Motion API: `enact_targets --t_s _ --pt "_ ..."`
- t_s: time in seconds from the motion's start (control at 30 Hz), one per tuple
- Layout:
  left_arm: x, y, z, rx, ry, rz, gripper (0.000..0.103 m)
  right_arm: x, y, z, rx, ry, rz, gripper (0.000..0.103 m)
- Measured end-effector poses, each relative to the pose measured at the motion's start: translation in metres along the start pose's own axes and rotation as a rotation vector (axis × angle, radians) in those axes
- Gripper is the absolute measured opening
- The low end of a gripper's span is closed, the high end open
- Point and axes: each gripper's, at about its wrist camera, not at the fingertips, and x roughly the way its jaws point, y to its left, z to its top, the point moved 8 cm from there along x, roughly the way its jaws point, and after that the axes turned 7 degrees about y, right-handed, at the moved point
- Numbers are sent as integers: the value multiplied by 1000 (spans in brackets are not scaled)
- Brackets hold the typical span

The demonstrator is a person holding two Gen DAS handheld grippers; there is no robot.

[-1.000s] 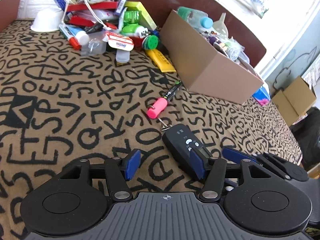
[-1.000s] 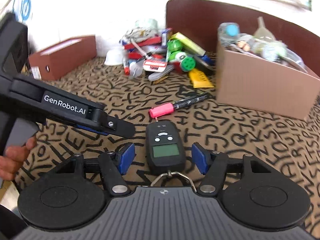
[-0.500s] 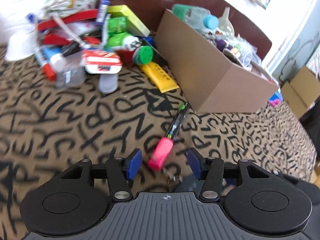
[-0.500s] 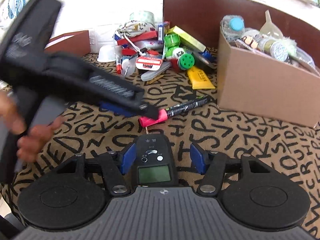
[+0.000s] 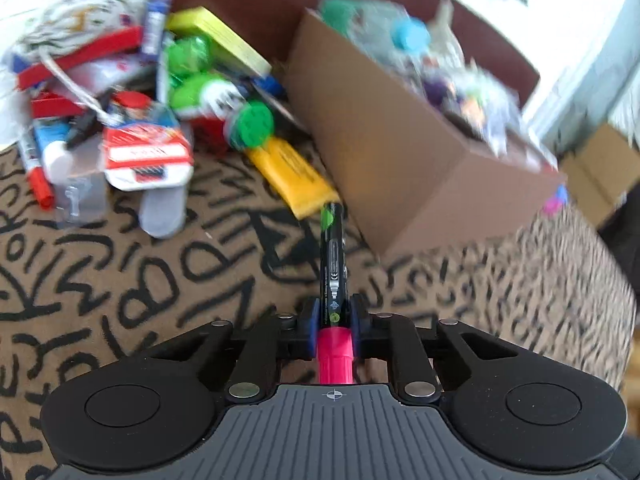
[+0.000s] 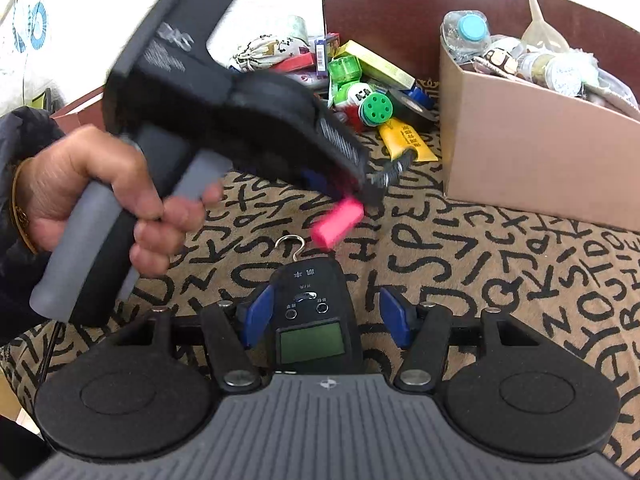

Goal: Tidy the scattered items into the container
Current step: 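Grasp the pink highlighter marker with the left gripper, then carry the marker with the left gripper while the right gripper carries the key fob to the box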

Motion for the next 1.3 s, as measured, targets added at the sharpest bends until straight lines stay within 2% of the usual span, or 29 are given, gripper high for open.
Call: enact_targets --t_s 0.13,0.23,0.4,0.53,0.57,0.6,0.63,0.67,0.77,0.83,0.93,0.97,1.0,1.07,1.1,1.2,1.23,1.27,1.3 --pt "-21 11 3 -25 -38 30 11 -3 2 -3 1 13 6 63" --pt "-39 21 -10 -36 -35 54 11 -3 6 -9 -7 40 16 61" --pt "-67 47 -54 -52 35 111 11 -1 8 -18 -34 68 -3 59" --pt "-73 61 -82 -77 81 134 13 2 9 -16 -64 92 -12 58" --pt "-73 61 -85 -81 79 133 17 3 10 -14 -78 99 -16 58" --pt "-73 61 -85 -84 74 133 29 4 11 -13 -93 105 -19 58" --pt "-73 61 -85 -87 69 134 34 5 12 -12 -108 112 -23 58" --pt "-73 59 -83 -85 63 137 34 6 13 -10 -121 119 -26 58" --pt "-67 51 -81 -55 61 150 46 10 16 -7 -153 139 -32 58" --pt "-63 47 -81 -35 59 160 47 13 16 -7 -161 150 -28 57" --pt "-59 44 -81 -1 58 178 44 17 14 -5 -150 157 -7 57" --pt "-58 43 -81 9 61 186 24 19 13 -4 -143 158 1 57" --pt "-56 43 -80 17 66 188 20 20 12 -3 -138 159 7 56" --pt "-55 42 -80 17 65 184 20 22 13 -1 -141 158 13 55" --pt "-54 41 -80 28 60 187 35 22 13 0 -142 158 15 55" --pt "-51 35 -81 70 45 200 34 20 12 0 -122 148 25 55" --pt "-52 33 -81 77 47 206 20 18 11 0 -106 145 31 55" --pt "-52 31 -81 69 53 188 13 16 10 0 -91 141 37 55" --pt "-53 30 -81 50 61 154 13 12 9 -1 -76 134 44 55"
